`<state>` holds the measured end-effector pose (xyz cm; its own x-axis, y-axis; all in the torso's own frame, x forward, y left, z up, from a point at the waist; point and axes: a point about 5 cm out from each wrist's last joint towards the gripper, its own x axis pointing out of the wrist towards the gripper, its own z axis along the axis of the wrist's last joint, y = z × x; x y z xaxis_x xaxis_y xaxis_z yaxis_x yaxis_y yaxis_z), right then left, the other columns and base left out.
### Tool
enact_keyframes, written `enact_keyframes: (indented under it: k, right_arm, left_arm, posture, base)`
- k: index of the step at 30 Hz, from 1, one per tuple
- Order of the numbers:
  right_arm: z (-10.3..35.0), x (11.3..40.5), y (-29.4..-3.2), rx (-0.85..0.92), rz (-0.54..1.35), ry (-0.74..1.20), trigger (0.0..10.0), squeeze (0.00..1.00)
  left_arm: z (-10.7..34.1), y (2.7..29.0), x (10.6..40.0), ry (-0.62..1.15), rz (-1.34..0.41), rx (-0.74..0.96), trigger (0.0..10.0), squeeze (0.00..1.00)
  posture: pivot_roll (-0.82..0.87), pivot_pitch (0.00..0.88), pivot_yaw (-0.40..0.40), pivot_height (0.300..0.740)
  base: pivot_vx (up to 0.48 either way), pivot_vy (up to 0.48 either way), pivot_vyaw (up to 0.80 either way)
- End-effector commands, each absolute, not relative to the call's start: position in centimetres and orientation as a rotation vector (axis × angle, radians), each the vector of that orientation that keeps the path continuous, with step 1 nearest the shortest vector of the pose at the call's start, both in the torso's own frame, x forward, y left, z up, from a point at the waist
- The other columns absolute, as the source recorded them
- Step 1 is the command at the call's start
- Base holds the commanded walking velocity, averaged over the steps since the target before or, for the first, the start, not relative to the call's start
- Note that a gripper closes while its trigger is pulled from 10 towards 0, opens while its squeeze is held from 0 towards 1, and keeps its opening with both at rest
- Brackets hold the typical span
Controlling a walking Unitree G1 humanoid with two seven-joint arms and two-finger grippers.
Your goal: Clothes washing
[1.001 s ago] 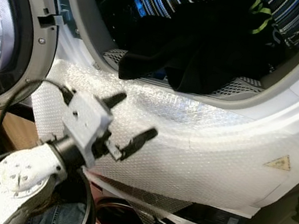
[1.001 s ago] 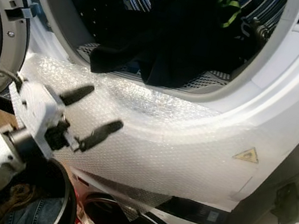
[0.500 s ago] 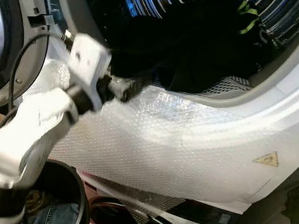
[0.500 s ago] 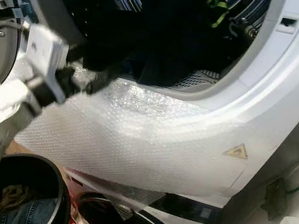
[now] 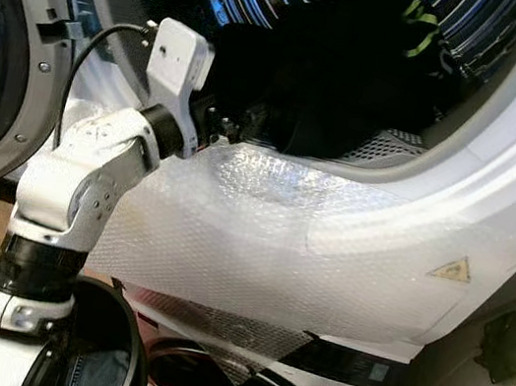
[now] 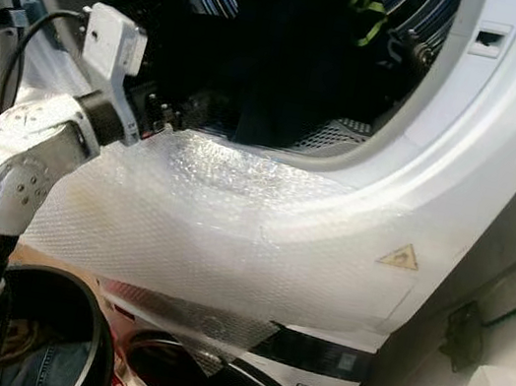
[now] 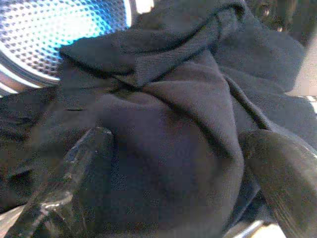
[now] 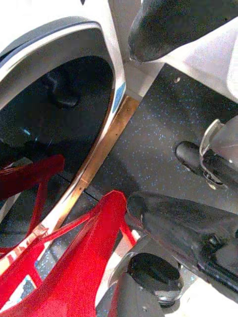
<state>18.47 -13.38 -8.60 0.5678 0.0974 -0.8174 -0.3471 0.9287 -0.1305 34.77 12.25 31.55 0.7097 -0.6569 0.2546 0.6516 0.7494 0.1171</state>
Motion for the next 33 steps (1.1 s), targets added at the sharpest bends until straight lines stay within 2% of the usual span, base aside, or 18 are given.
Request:
enact_keyframes:
  k: [1,4,7,9,14,21,31,33]
  right_arm:
    - [-8.7,18.2,-13.2,-0.287,0.27,0.942,10.0,0.0]
    - [-8.8,18.1,-13.2,-0.287,0.268,0.945,10.0,0.0]
    - [-9.0,17.5,-13.5,-0.28,0.257,0.959,10.0,0.0]
    - [-9.1,17.3,-13.5,-0.277,0.253,0.963,10.0,0.0]
    - [-9.4,16.6,-13.9,-0.265,0.231,0.974,10.0,0.0]
    - [-9.8,15.5,-14.4,-0.241,0.192,0.992,10.0,0.0]
    - [-10.3,14.1,-15.1,-0.209,0.129,1.004,10.0,0.0]
    - [-10.3,13.7,-15.4,-0.196,0.109,1.003,10.0,0.0]
  left_arm:
    - [32.0,11.6,35.9,-0.279,-0.757,0.067,10.0,0.0]
    - [32.1,11.2,36.6,-0.266,-0.771,0.083,10.0,0.0]
    - [32.6,10.5,39.0,-0.199,-0.739,0.145,10.0,0.0]
    - [32.7,10.5,39.6,-0.178,-0.72,0.162,10.0,0.0]
    - [33.5,10.2,41.1,-0.154,-0.67,0.316,10.0,0.0]
    - [36.4,9.7,41.4,-0.297,-0.562,0.236,10.0,0.0]
    - [37.0,9.7,41.9,-0.283,-0.472,0.217,10.0,0.0]
    - [37.5,10.5,42.1,-0.293,-0.396,0.235,10.0,0.0]
  posture:
    - [0.16,0.0,0.059,0.74]
    - [0.16,0.0,0.061,0.74]
    - [0.12,0.0,0.079,0.74]
    - [0.12,0.0,0.082,0.74]
    - [0.06,0.0,0.105,0.74]
    - [-0.01,0.0,0.124,0.74]
    - [-0.13,0.006,0.159,0.74]
    - [-0.17,0.031,0.161,0.74]
  base:
    - [0.0,0.0,0.0]
    - [0.0,0.0,0.0]
    - [0.0,0.0,0.0]
    - [0.0,0.0,0.0]
    - [0.0,0.0,0.0]
    - [0.0,0.0,0.0]
    - [0.0,0.0,0.0]
    - [0.0,0.0,0.0]
